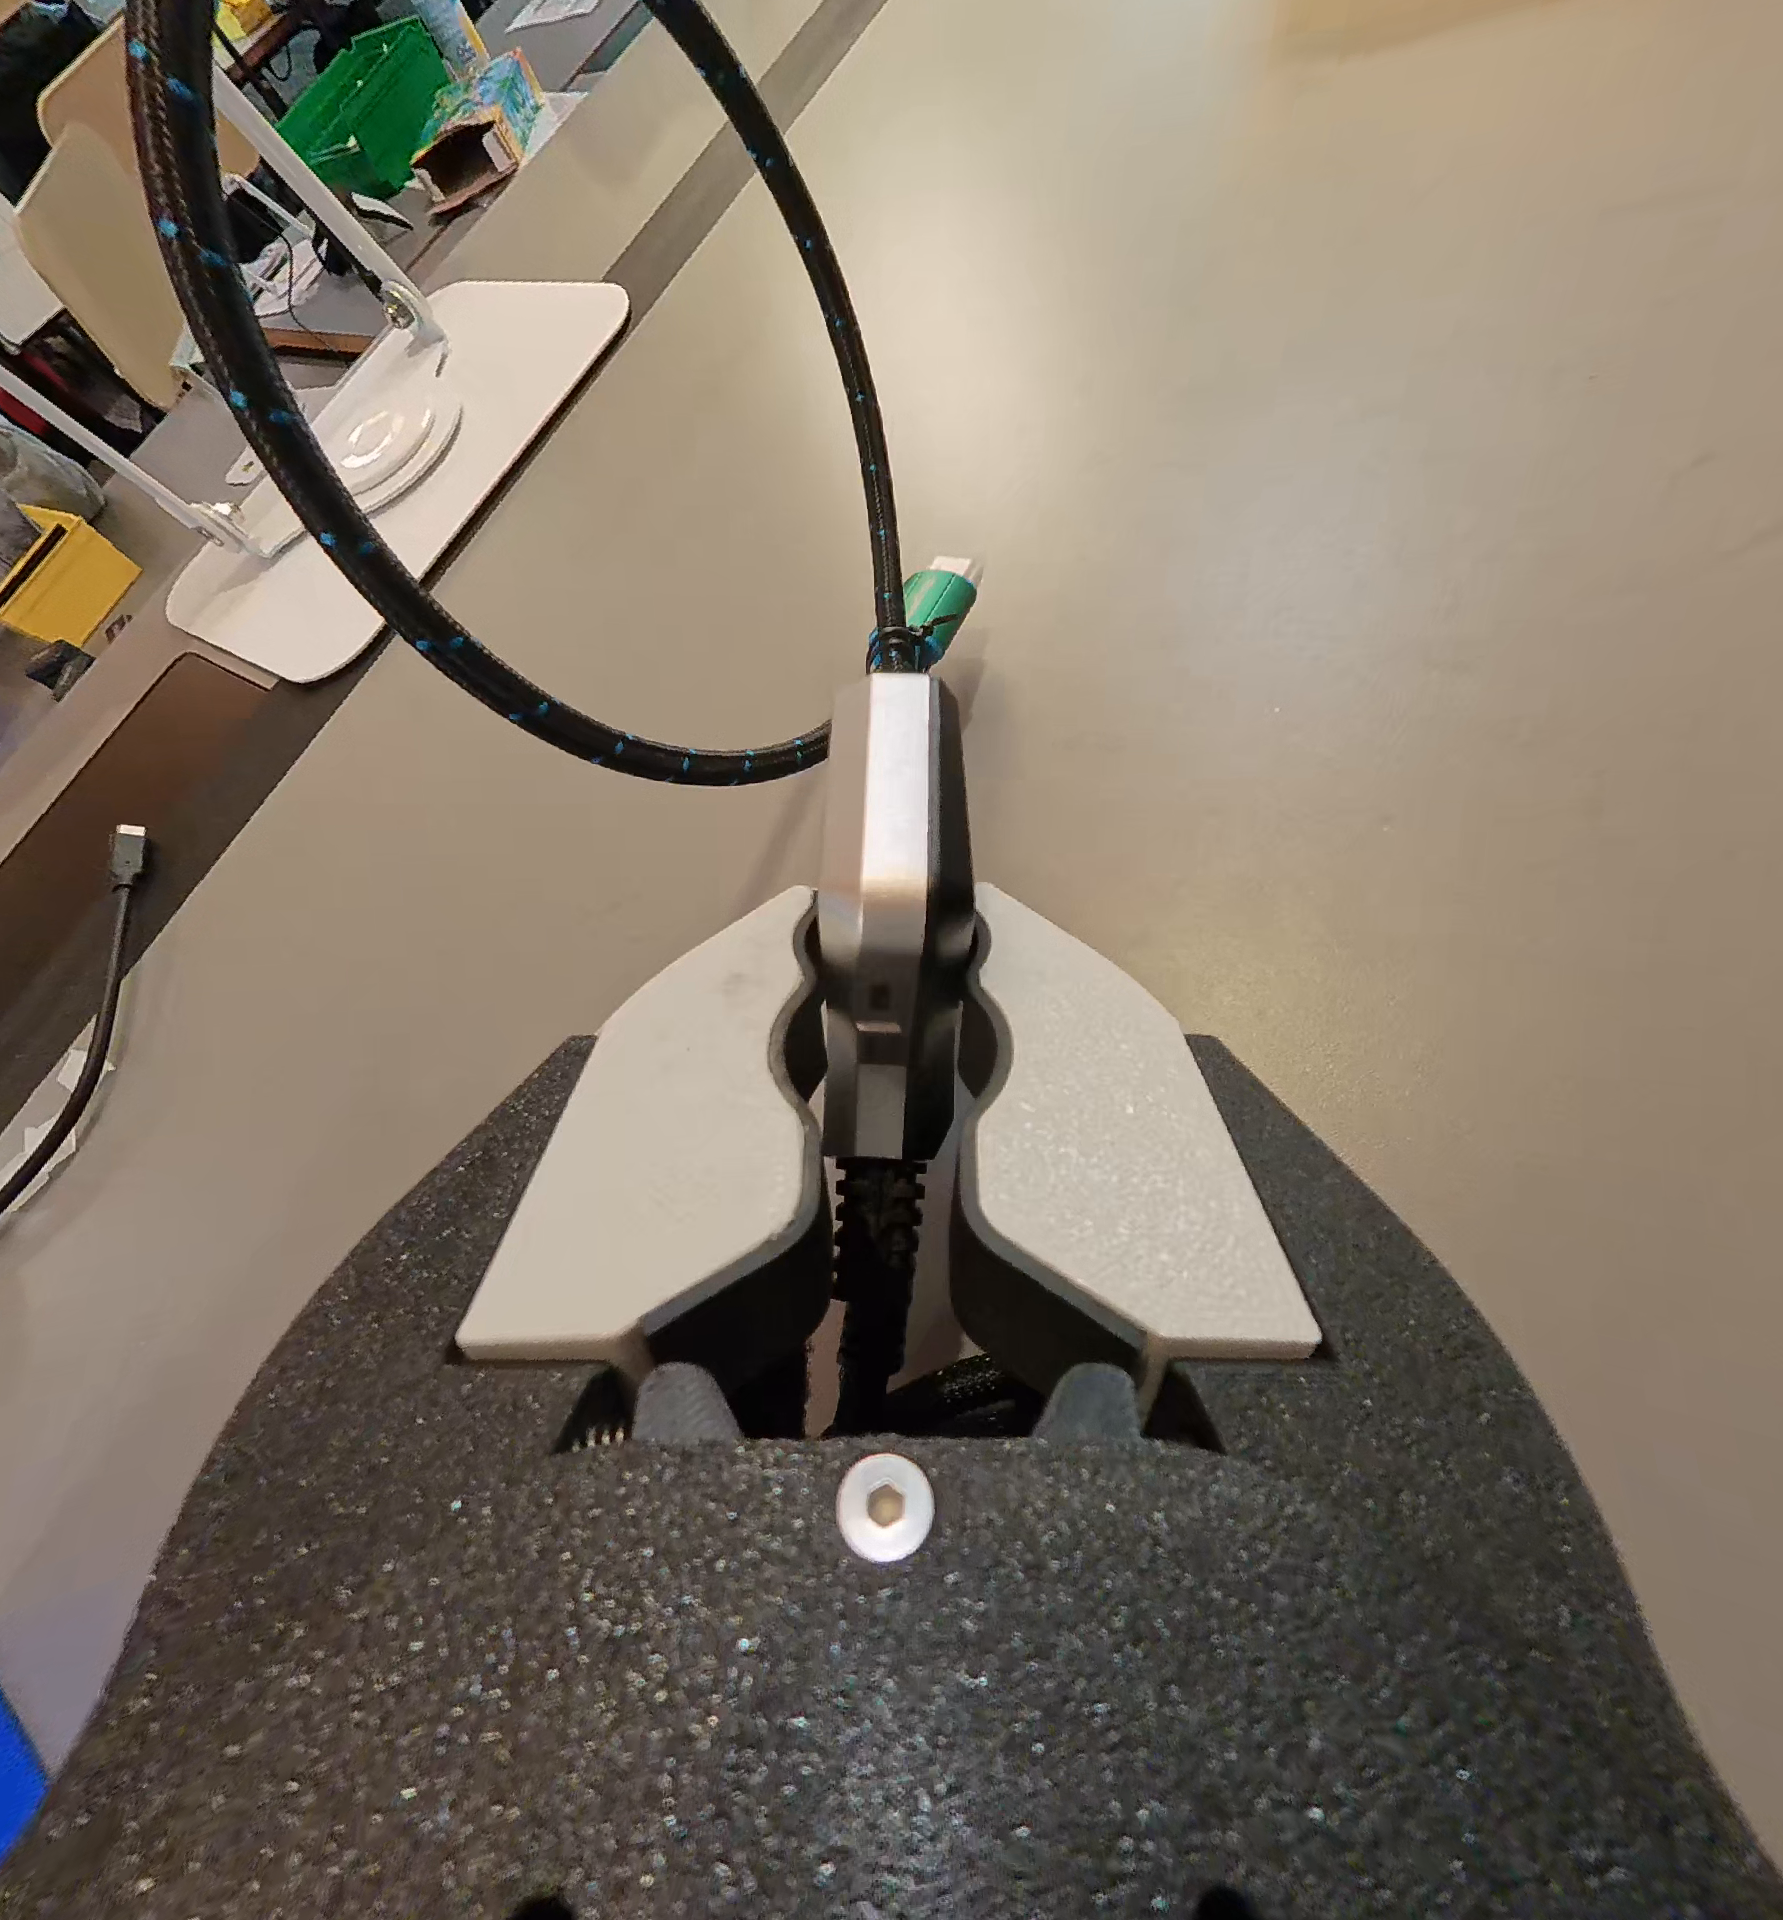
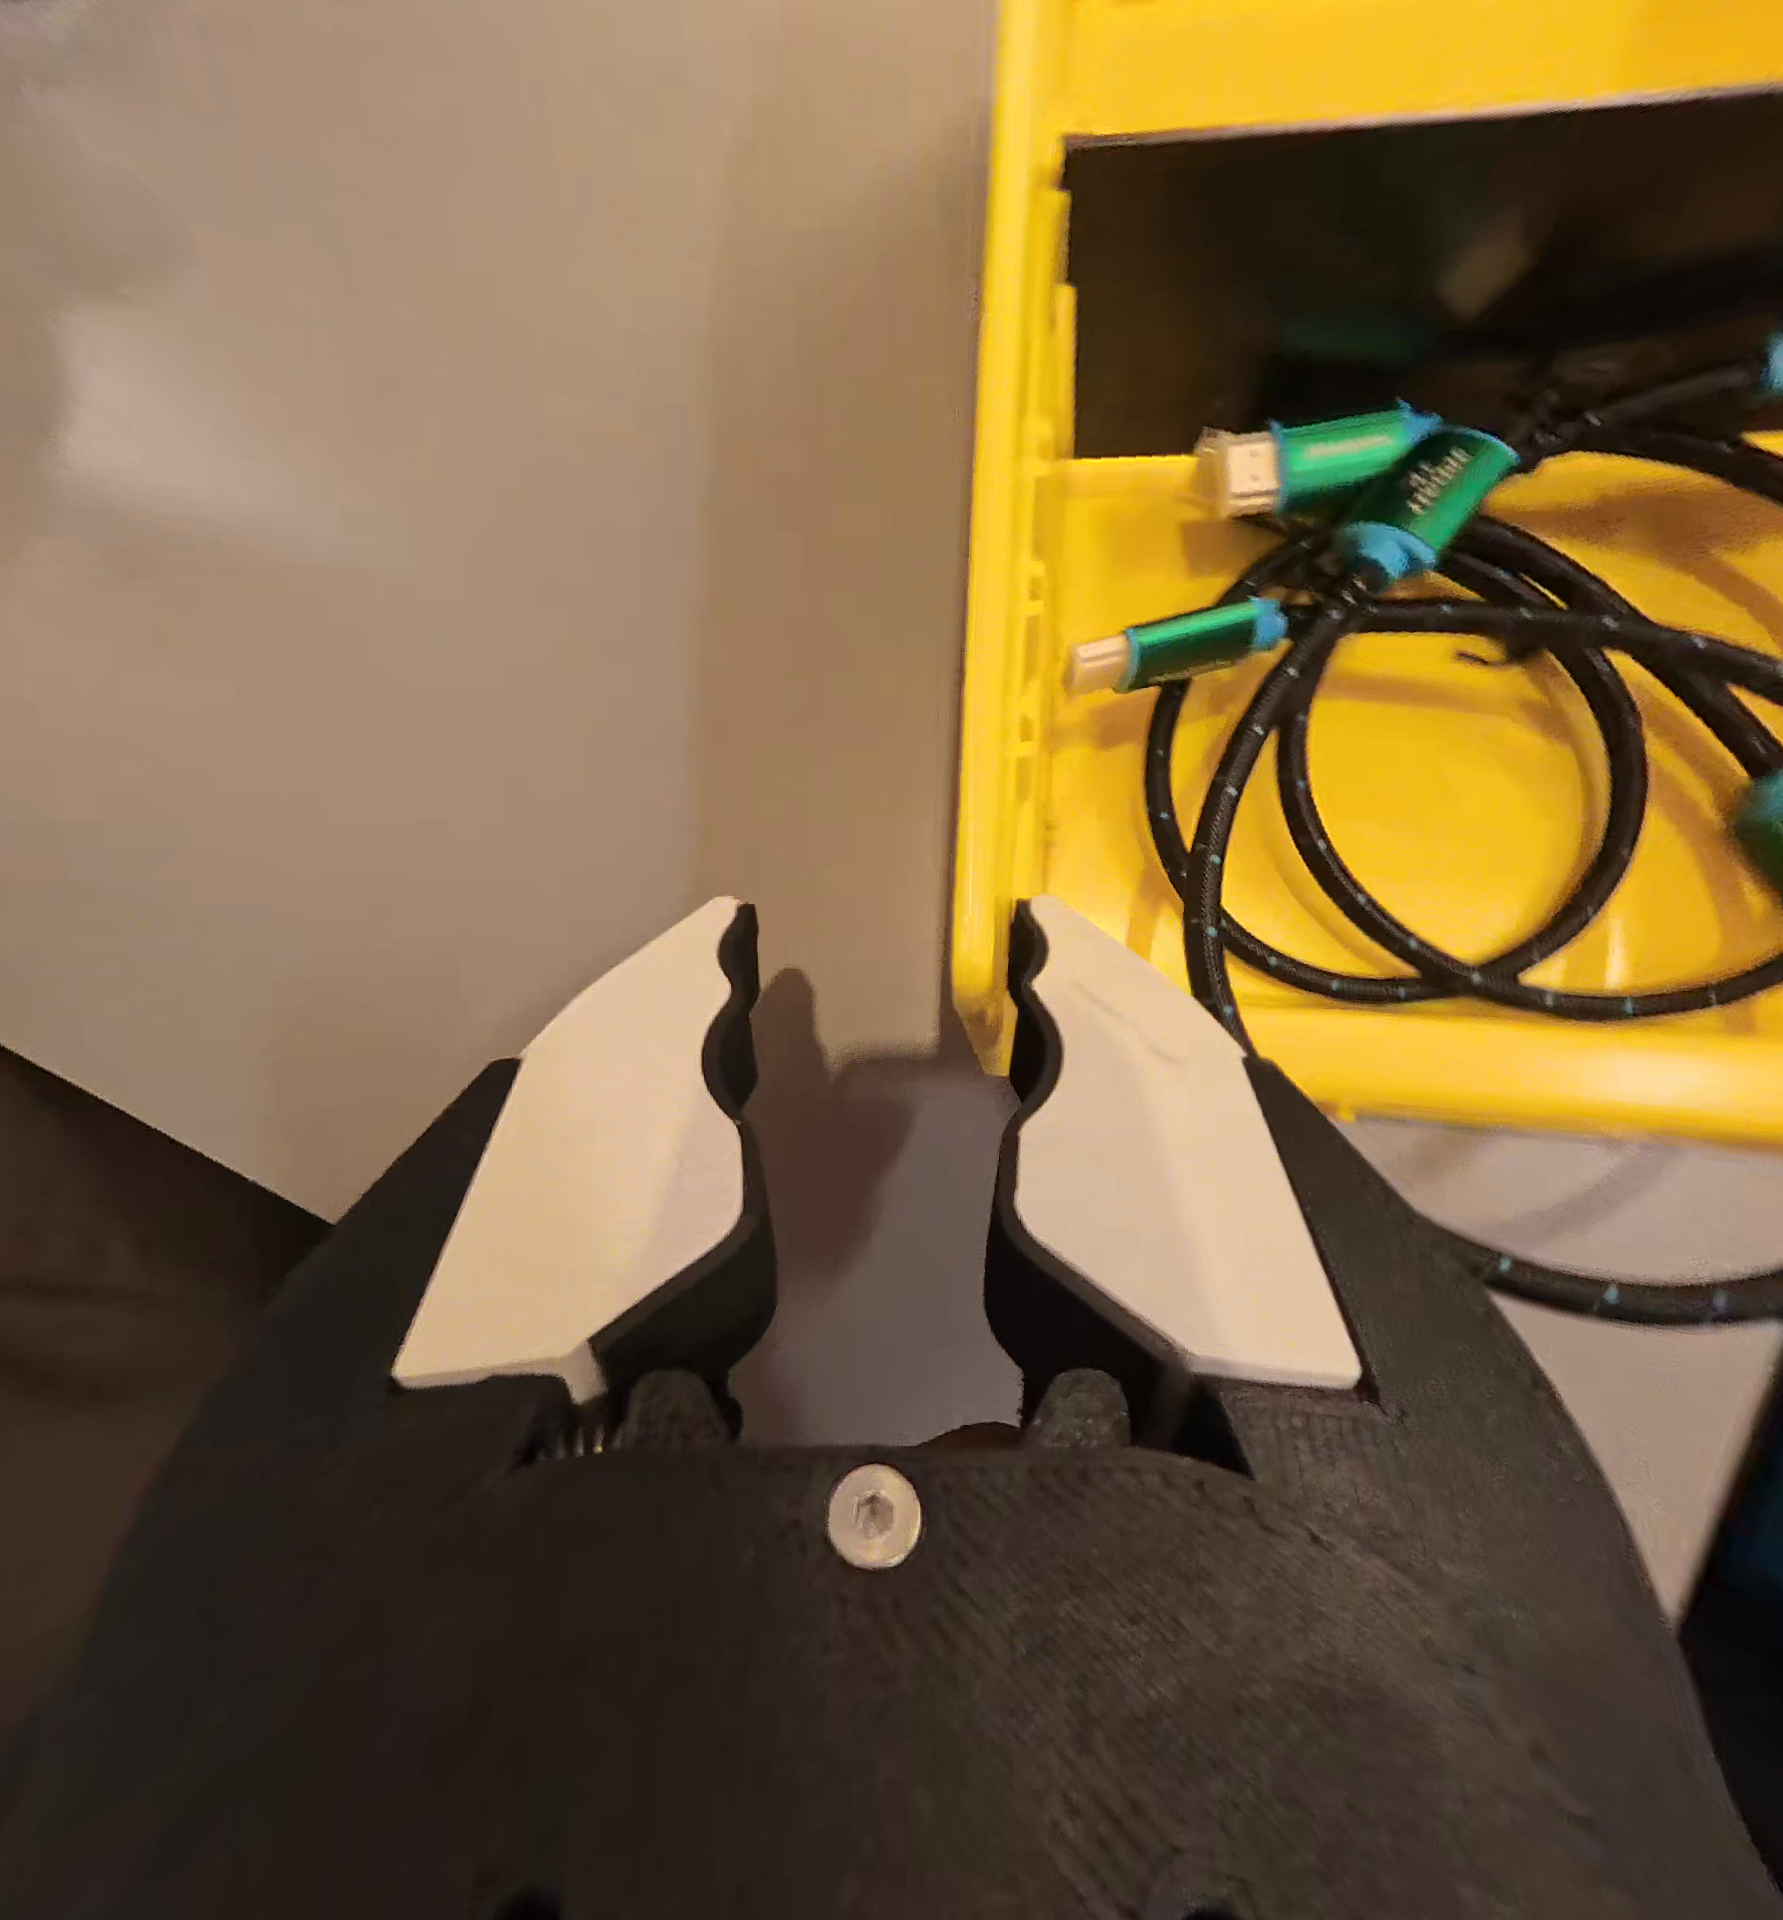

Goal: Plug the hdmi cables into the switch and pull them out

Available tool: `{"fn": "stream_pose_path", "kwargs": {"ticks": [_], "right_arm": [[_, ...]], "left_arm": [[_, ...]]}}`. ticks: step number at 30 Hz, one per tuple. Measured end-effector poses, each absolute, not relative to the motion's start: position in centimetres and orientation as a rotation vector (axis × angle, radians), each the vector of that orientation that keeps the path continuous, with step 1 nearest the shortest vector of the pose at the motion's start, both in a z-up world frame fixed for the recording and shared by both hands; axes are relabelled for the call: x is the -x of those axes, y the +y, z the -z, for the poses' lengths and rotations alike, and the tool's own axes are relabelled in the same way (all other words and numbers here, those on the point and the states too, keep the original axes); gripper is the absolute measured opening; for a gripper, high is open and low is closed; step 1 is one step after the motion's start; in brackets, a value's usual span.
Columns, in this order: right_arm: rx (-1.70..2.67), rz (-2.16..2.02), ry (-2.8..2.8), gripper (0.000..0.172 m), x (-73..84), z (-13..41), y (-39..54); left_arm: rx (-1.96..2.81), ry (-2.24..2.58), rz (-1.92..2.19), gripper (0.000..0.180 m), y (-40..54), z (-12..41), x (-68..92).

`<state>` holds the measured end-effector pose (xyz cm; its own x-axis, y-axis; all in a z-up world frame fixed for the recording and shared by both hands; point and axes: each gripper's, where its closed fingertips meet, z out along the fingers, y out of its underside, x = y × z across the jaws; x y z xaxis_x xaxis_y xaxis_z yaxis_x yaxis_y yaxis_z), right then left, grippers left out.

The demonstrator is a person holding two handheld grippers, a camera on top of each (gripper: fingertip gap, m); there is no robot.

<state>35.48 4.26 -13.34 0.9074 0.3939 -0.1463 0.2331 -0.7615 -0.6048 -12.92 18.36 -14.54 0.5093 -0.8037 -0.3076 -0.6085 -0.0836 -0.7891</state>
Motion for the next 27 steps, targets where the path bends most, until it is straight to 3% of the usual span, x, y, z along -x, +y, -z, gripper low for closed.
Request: {"fn": "stream_pose_path", "kwargs": {"ticks": [5,14,19,27], "right_arm": [[2.428,-0.351,-0.643,0.05,-30.0,13.0,4.0],[2.404,0.253,-0.956,0.048,-34.9,13.5,2.1],[2.382,0.488,-0.996,0.011,-36.1,14.4,3.8],[2.163,0.557,-0.832,0.0,-36.7,8.3,6.3]], "left_arm": [[1.786,1.183,0.246,0.022,18.3,14.6,12.9],[1.776,1.178,0.254,0.022,18.3,14.5,12.9],[1.773,1.19,0.257,0.022,18.4,14.5,12.9],[1.772,1.192,0.25,0.022,18.4,14.5,12.9]]}}
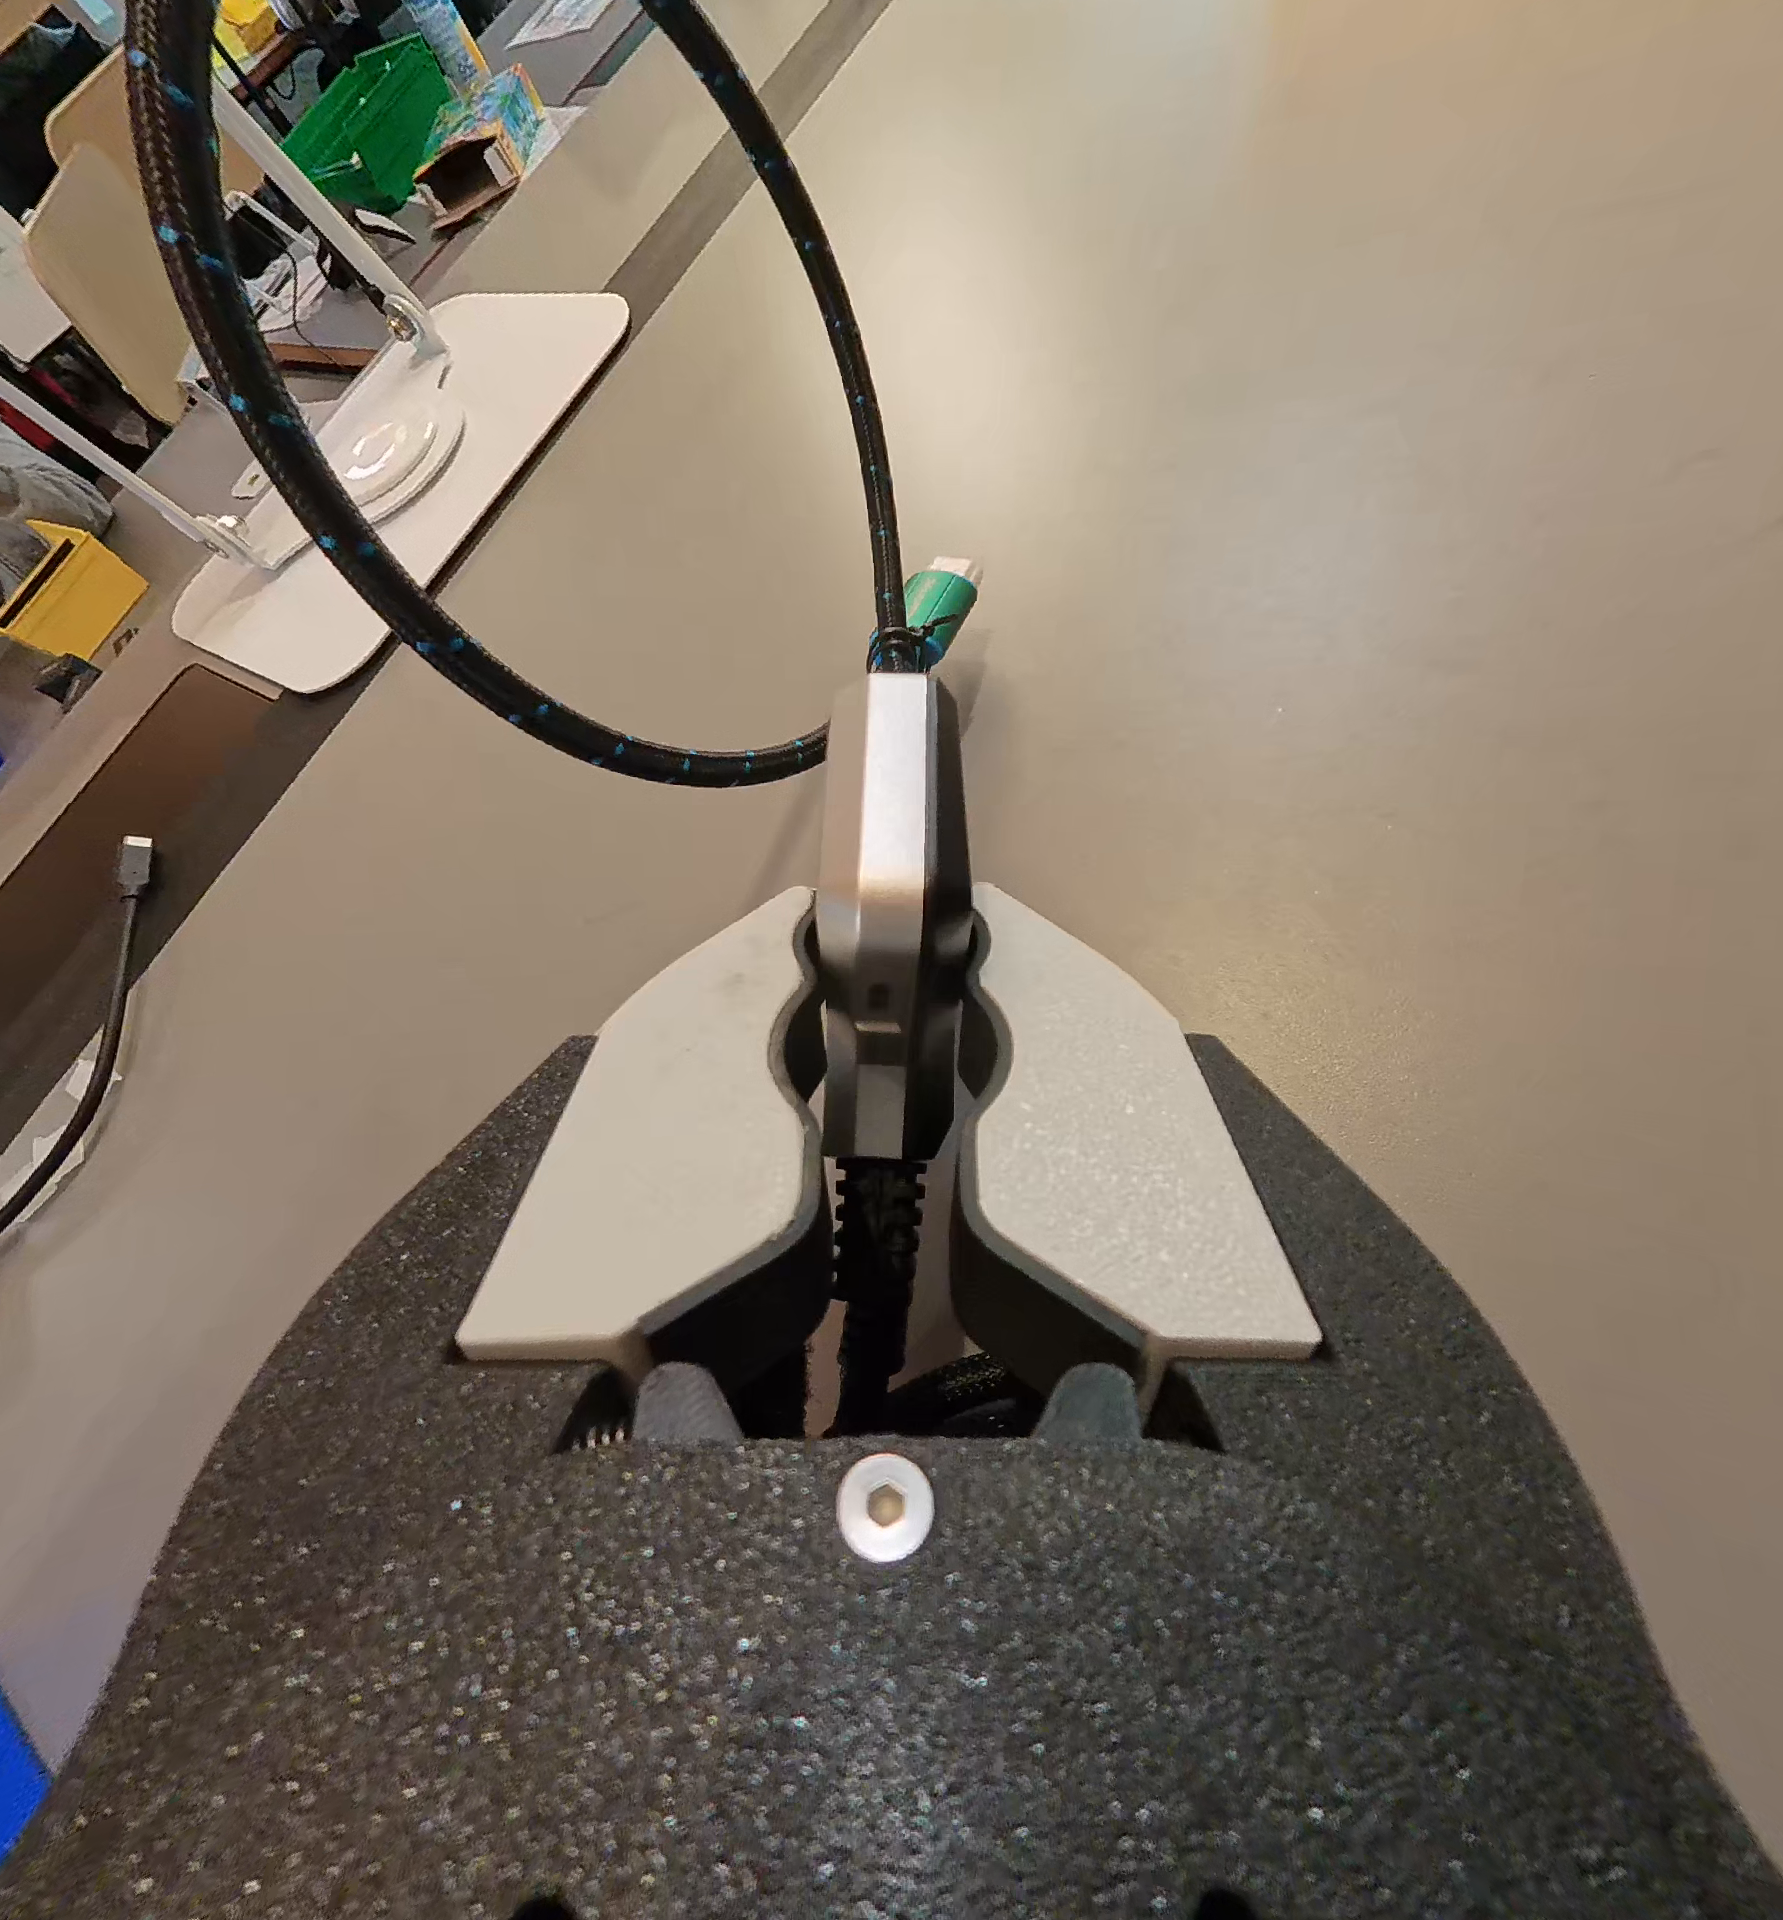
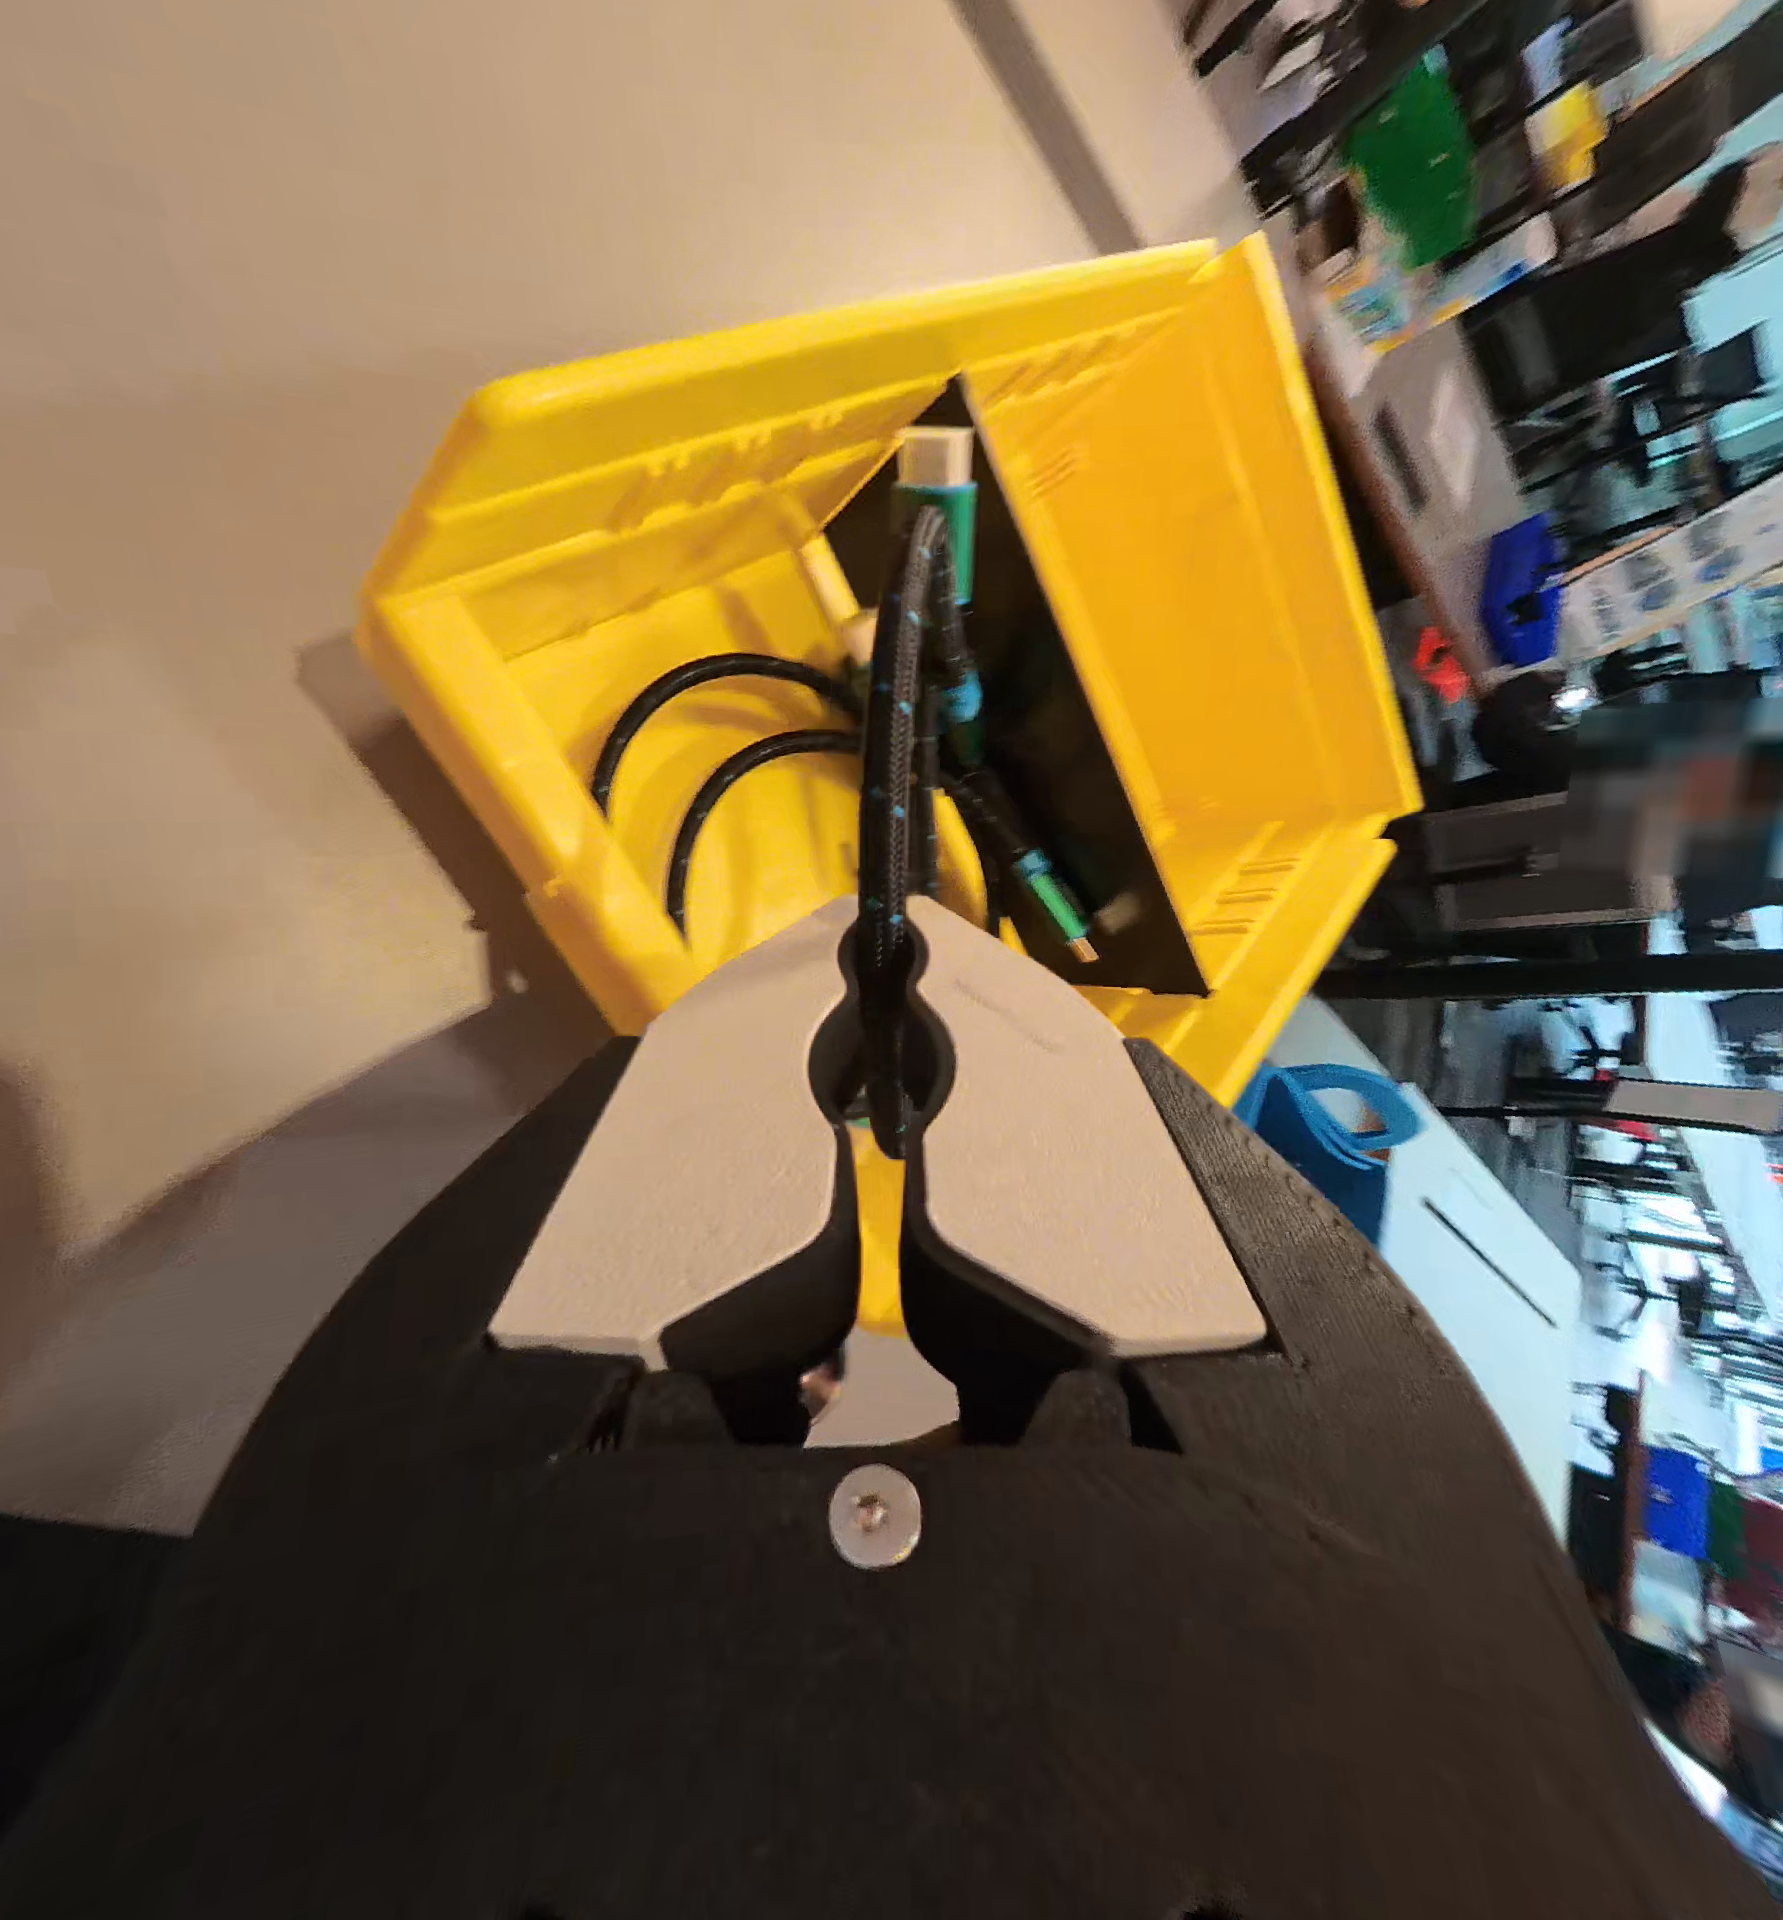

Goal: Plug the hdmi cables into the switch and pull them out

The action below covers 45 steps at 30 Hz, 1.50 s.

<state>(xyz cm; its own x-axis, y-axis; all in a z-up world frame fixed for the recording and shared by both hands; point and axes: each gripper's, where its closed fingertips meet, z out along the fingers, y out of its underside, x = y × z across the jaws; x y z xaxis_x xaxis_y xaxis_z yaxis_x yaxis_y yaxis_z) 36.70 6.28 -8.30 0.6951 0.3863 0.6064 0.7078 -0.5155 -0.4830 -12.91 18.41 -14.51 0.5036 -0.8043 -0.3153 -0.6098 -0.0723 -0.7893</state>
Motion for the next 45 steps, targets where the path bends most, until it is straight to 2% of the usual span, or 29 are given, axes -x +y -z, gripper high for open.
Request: {"fn": "stream_pose_path", "kwargs": {"ticks": [6,13,17,20,23,26,28,30,34,37,45], "right_arm": [[1.932,0.728,-0.747,0.0,-37.6,3.4,7.3],[1.828,0.852,-0.744,0.0,-38.4,4.1,9.2],[1.883,0.656,-0.741,0.0,-38.9,1.9,10.1],[2.052,0.326,-0.765,0.0,-38.7,1.6,10.2],[2.23,0.075,-0.754,0.0,-39.2,3.0,10.5],[2.321,0.04,-0.657,0.0,-41.8,5.4,12.6],[2.477,-0.029,-0.61,0.007,-43.0,8.7,12.5],[2.61,0.077,-0.607,0.015,-45.1,11.4,12.2],[2.667,0.228,-0.666,0.032,-46.0,12.9,12.2],[2.66,0.384,-0.721,0.047,-46.8,12.0,11.8],[2.397,0.654,-0.811,0.051,-45.0,4.5,11.6]], "left_arm": [[1.774,1.189,0.248,0.022,18.4,14.5,12.9],[1.781,1.197,0.24,0.022,18.6,14.5,12.8],[1.785,1.215,0.227,0.022,18.6,14.6,12.8],[1.788,1.218,0.226,0.022,18.6,14.6,12.7],[1.791,1.225,0.22,0.022,18.7,14.6,12.7],[1.788,1.226,0.218,0.022,18.7,14.6,12.6],[1.79,1.225,0.217,0.022,18.7,14.6,12.6],[1.792,1.224,0.216,0.022,18.6,14.6,12.6],[1.799,1.225,0.212,0.022,18.7,14.6,12.6],[1.807,1.225,0.211,0.022,18.8,14.6,12.5],[1.814,1.31,0.2,0.022,18.4,14.7,11.9]]}}
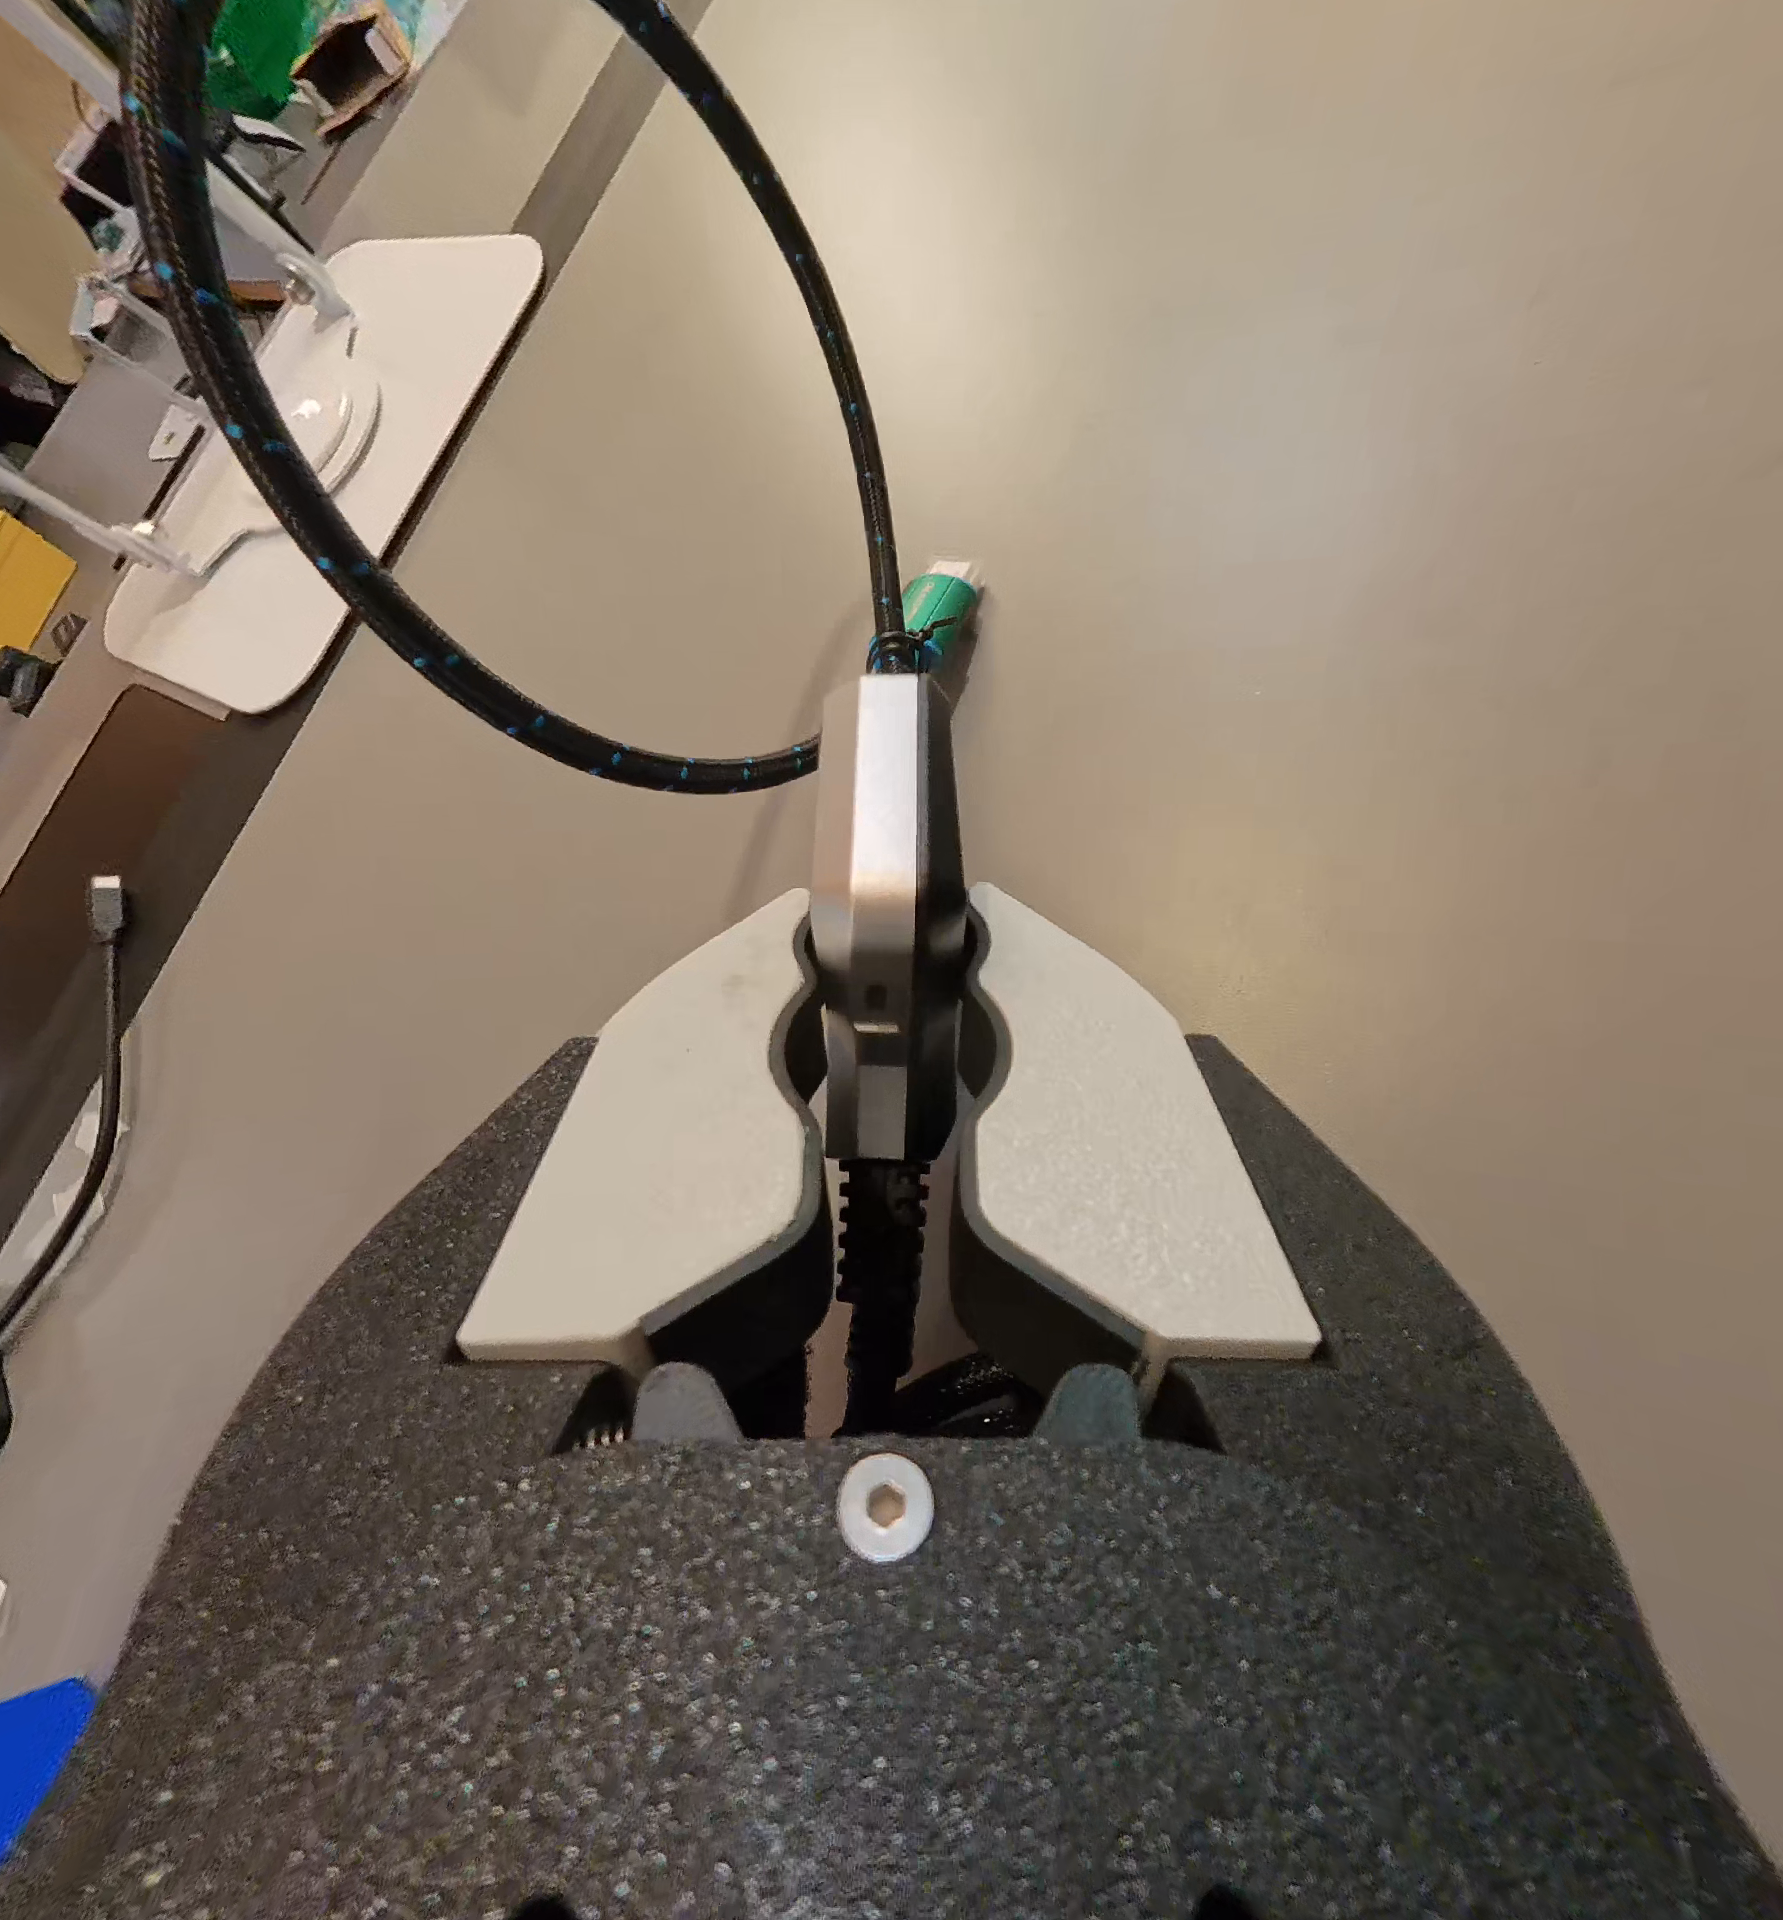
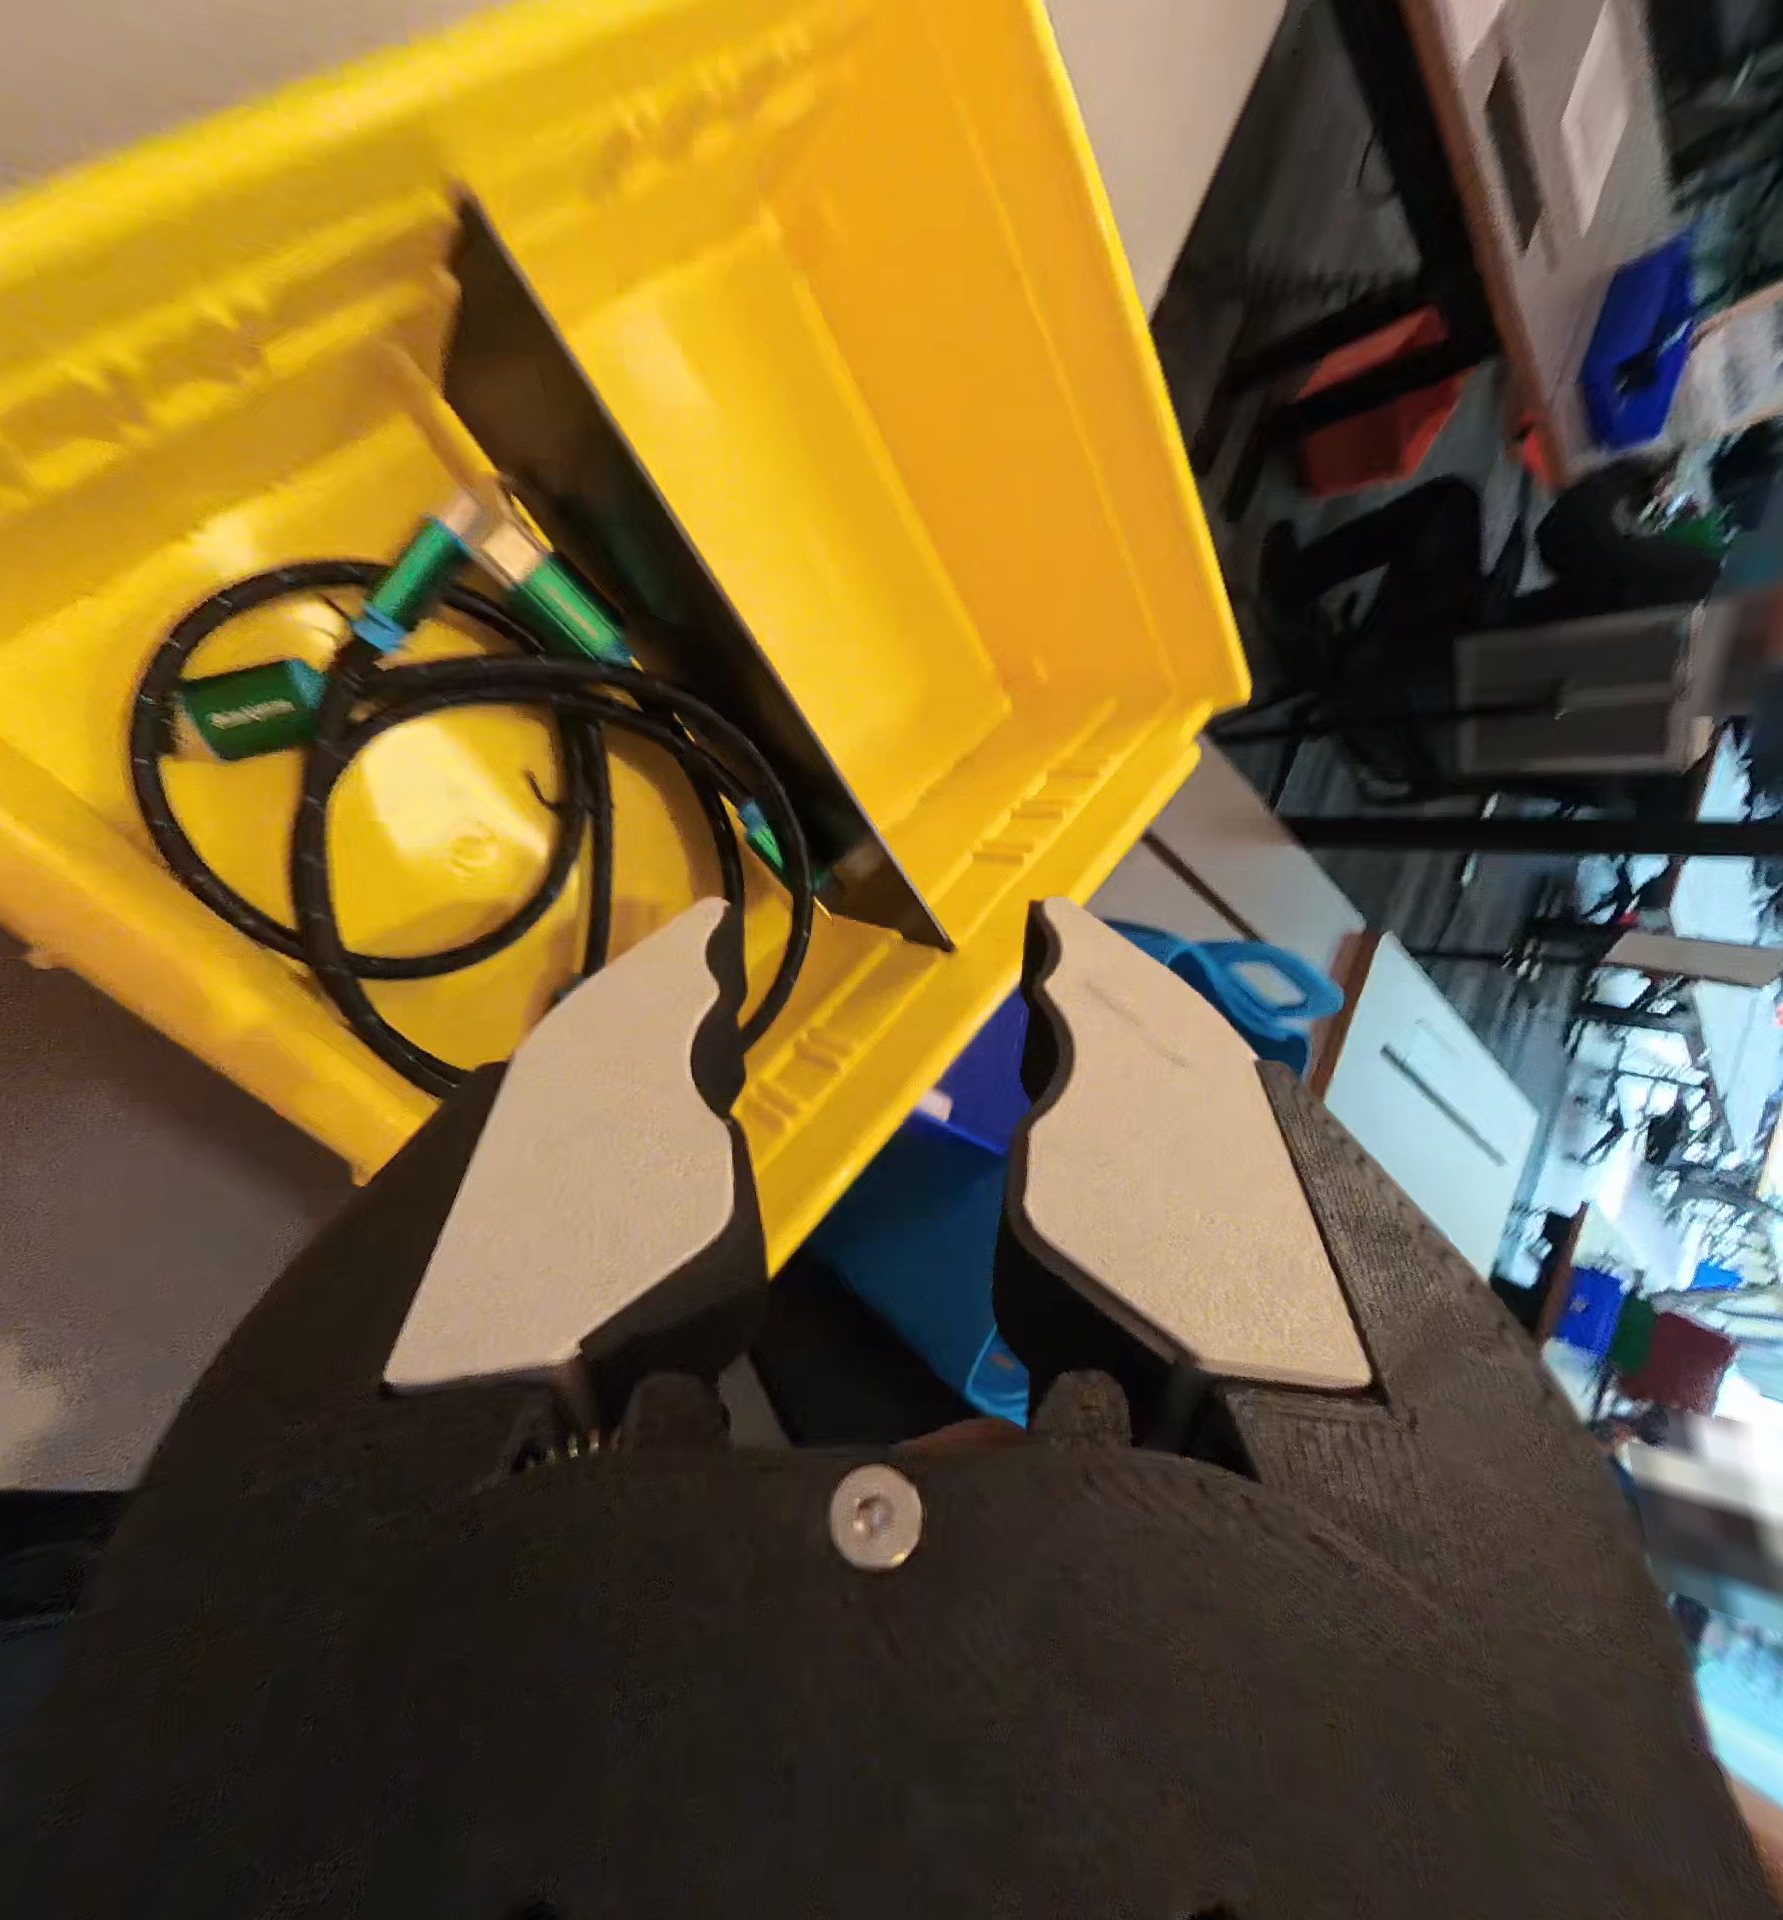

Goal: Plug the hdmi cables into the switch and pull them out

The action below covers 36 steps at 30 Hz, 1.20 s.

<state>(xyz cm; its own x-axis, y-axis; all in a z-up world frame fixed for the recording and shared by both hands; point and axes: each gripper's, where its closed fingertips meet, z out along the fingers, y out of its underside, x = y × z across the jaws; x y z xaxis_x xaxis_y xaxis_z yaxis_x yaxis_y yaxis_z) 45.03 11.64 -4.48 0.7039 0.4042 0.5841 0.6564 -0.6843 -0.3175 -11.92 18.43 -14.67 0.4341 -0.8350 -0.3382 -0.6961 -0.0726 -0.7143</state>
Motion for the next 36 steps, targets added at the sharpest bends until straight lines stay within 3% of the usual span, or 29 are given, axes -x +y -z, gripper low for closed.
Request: {"fn": "stream_pose_path", "kwargs": {"ticks": [5,16,23,29,32,36], "right_arm": [[2.124,0.637,-1.149,0.048,-32.9,4.7,12.7],[1.436,0.424,-1.553,0.043,-3.2,13.4,14.2],[1.188,0.46,-1.624,0.048,2.8,15.8,14.9],[1.219,0.479,-1.63,0.013,2.7,16.8,16.0],[1.273,0.434,-1.634,0.012,2.5,17.4,15.9],[1.316,0.413,-1.637,0.011,2.2,17.8,15.6]], "left_arm": [[1.741,1.405,0.137,0.021,18.1,14.1,10.1],[1.519,1.565,-0.028,0.021,15.4,13.9,5.4],[1.445,1.598,-0.009,0.022,13.4,13.4,4.3],[1.393,1.683,0.005,0.022,12.0,13.6,4.0],[1.396,1.718,0.01,0.022,11.8,14.1,3.9],[1.466,1.755,-0.101,0.039,13.0,15.0,4.8]]}}
